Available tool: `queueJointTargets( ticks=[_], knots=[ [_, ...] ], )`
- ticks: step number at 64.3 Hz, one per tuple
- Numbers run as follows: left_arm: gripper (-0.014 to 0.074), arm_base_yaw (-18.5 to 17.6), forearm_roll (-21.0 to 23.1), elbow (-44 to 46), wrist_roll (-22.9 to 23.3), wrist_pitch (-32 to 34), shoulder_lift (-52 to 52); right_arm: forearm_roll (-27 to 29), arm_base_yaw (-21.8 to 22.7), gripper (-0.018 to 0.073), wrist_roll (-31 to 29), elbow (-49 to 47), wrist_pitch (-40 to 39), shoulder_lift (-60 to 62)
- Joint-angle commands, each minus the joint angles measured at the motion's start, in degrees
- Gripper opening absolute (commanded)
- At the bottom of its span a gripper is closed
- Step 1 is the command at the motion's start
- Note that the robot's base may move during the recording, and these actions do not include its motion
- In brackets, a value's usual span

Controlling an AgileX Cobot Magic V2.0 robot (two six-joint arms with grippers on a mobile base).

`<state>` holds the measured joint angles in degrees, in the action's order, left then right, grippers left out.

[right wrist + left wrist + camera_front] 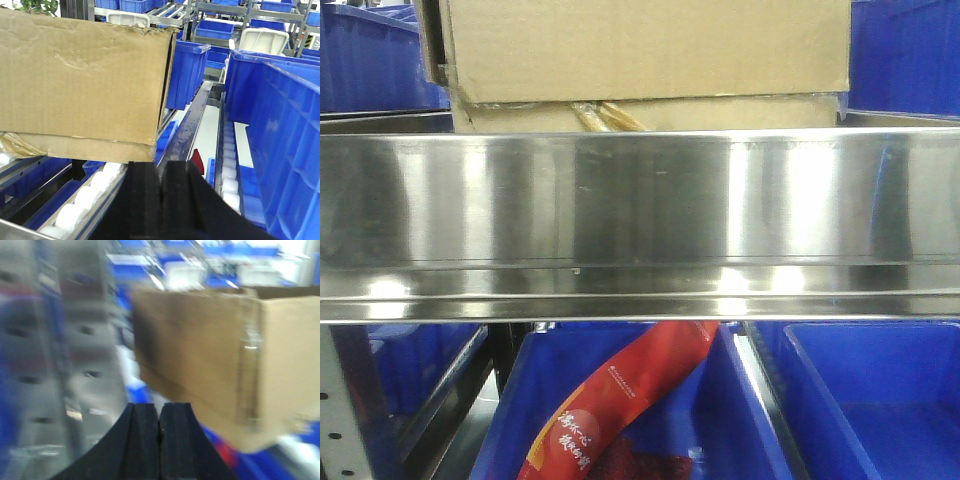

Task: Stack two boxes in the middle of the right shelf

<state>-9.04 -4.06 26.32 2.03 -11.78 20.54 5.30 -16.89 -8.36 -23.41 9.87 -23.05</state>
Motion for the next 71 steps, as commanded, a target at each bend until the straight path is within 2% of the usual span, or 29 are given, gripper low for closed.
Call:
queueJointTargets(
  ticks=[1, 9, 22, 25, 27, 28, 30, 71],
  knots=[
    [-0.0111, 3.6, 4.5, -4.3, -6.6, 3.6, -4.3, -0.5, 0.2, -0.0154, -0.1, 0.2, -1.7, 0.4],
    [-0.0111, 7.5, 4.9, -12.3, -6.6, 5.5, -11.2, -0.5, 0.2, -0.0154, -0.1, 0.2, -1.7, 0.4],
    [-0.0111, 10.1, 6.5, -24.1, -6.6, 8.5, -20.5, -0.5, 0.2, -0.0154, -0.1, 0.2, -1.7, 0.4],
    [-0.0111, 10.3, 6.5, -26.3, -6.6, 11.4, -20.5, -0.5, 0.2, -0.0154, -0.1, 0.2, -1.7, 0.4],
    [-0.0111, 10.3, 6.5, -26.3, -6.6, 13.3, -20.5, -0.5, 0.2, -0.0154, -0.1, 0.2, -1.7, 0.4],
    [-0.0111, 10.3, 6.5, -26.3, -6.6, 10.8, -20.5, -0.5, 0.2, -0.0154, -0.1, 0.2, -1.7, 0.4],
    [-0.0111, 10.3, 6.5, -26.3, -6.6, 9.8, -20.5, -0.5, 0.2, -0.0154, -0.1, 0.2, -1.7, 0.4],
    [-0.0111, 10.3, 6.5, -26.3, -6.6, 9.8, -20.5, -0.5, 0.2, -0.0154, -0.1, 0.2, -1.8, 0.4]
  ],
)
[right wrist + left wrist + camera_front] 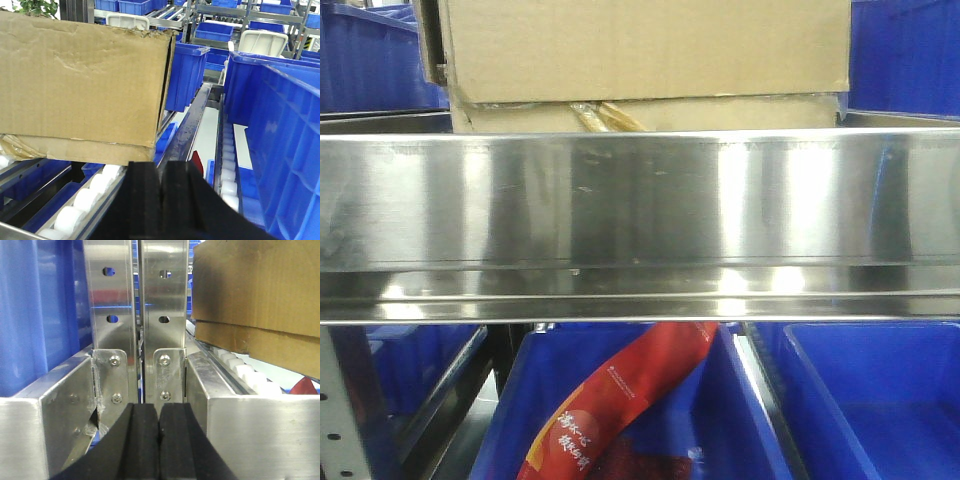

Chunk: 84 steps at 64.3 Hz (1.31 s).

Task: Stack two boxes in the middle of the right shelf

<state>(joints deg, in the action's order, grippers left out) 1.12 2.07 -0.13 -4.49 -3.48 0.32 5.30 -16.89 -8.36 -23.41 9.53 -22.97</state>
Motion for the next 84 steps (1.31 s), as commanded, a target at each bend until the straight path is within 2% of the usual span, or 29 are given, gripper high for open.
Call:
queueJointTargets(
  ticks=[1, 30, 36, 42, 49, 56, 68, 72, 84],
  knots=[
    [-0.0111, 0.2, 0.4, 0.1, -0.1, 1.5, -0.3, -0.5, 0.2, -0.0154, -0.1, 0.2, -1.5, 0.3],
    [-0.0111, 0.2, 0.4, 0.1, -0.1, 1.5, -0.3, 0.9, 0.4, -0.0154, 0.4, 0.6, -2.8, 0.3],
    [-0.0111, 0.2, 0.4, 0.1, -0.1, 1.5, -0.3, 0.9, 2.2, -0.0154, 0.4, 1.9, -4.0, 1.6],
    [-0.0111, 0.2, 0.4, 0.1, -0.1, 1.5, -0.3, 0.9, 6.0, -0.0154, 1.4, 4.7, -4.6, 4.7],
    [-0.0111, 0.2, 0.4, 0.1, -0.1, 1.5, -0.3, 0.6, 10.2, -0.0154, 5.0, 9.7, -5.9, 9.4],
    [-0.0111, 0.2, 0.4, 0.1, -0.1, 1.5, -0.3, 0.5, 13.5, -0.0154, 5.7, 16.3, -9.5, 14.2],
    [-0.0111, 0.2, 0.4, 0.1, -0.1, 1.5, -0.3, 0.5, 14.7, -0.0154, 5.8, 23.4, -12.6, 22.0],
    [-0.0111, 0.2, 0.4, 0.1, -0.1, 1.5, -0.3, -0.4, 14.7, -0.0154, 5.8, 23.4, -7.0, 23.0],
    [-0.0111, 0.2, 0.4, 0.1, -0.1, 1.5, -0.3, -1.2, 14.9, -0.0154, 5.8, 23.4, -7.0, 23.0]
  ],
)
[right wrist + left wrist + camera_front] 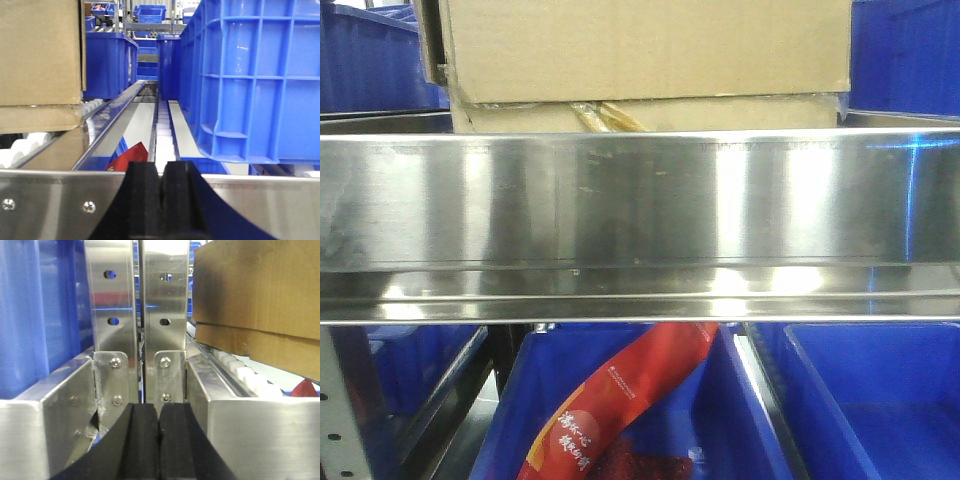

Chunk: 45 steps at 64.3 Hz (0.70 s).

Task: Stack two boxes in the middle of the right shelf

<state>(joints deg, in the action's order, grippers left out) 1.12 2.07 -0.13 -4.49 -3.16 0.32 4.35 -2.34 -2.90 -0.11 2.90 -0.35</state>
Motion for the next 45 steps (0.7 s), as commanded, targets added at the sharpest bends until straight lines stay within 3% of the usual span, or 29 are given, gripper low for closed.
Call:
queueJointTargets(
  ticks=[1, 45],
  knots=[
    [-0.0111, 0.2, 0.4, 0.1, -0.1, 1.2, -0.3, 0.0, 0.3, -0.0154, 0.3, 0.1, -0.4, 0.3],
    [-0.0111, 0.2, 0.4, 0.1, -0.1, 1.2, -0.3, 0.4, 0.3, -0.0154, 0.3, 0.1, -0.4, 0.3]
  ],
)
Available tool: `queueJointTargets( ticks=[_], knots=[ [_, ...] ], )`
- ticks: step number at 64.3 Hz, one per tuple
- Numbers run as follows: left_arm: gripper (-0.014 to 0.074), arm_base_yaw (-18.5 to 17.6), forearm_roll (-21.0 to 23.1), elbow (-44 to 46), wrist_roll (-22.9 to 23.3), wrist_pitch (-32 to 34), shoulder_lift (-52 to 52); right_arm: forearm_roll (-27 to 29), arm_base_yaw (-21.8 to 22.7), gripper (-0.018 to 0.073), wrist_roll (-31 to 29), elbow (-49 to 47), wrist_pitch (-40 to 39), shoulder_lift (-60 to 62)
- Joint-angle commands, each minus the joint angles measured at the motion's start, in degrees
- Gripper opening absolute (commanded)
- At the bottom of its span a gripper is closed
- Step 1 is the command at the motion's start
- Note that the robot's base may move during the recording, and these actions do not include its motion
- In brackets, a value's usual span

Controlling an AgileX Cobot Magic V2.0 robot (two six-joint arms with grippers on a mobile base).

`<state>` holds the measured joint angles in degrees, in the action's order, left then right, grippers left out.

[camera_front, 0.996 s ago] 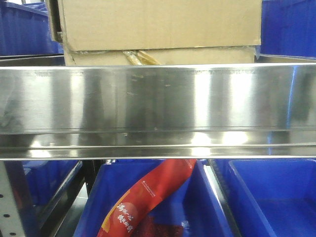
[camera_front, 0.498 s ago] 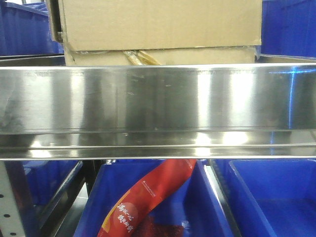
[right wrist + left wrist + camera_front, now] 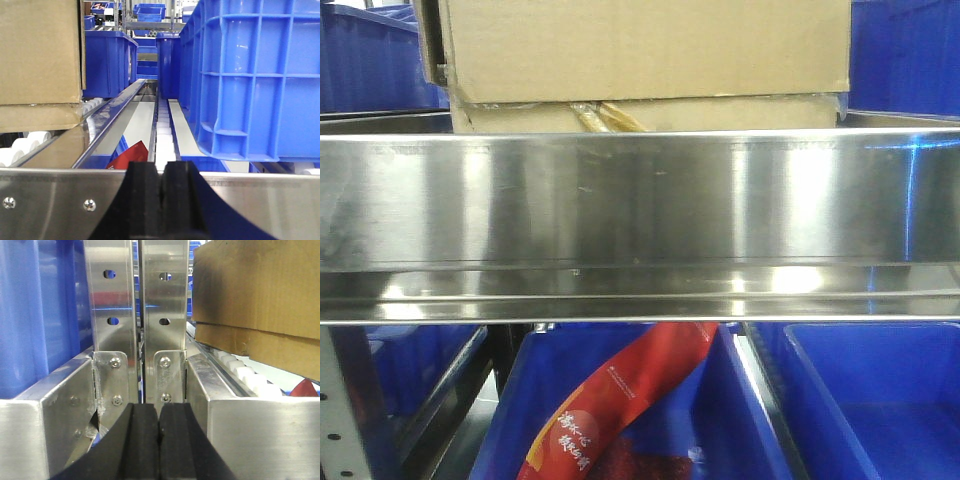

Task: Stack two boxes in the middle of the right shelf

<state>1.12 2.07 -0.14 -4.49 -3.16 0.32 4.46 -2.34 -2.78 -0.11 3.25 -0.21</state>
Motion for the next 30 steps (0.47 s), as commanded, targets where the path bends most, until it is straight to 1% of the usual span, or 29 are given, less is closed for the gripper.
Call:
queueJointTargets(
  ticks=[1, 30],
  knots=[
    [-0.0111, 0.2, 0.4, 0.1, -0.1, 1.2, -0.3, 0.3, 0.3, -0.0154, 0.2, 0.1, -0.8, 0.2],
    [-0.0111, 0.2, 0.4, 0.1, -0.1, 1.2, -0.3, 0.3, 0.3, -0.0154, 0.2, 0.1, -0.8, 0.2]
  ],
)
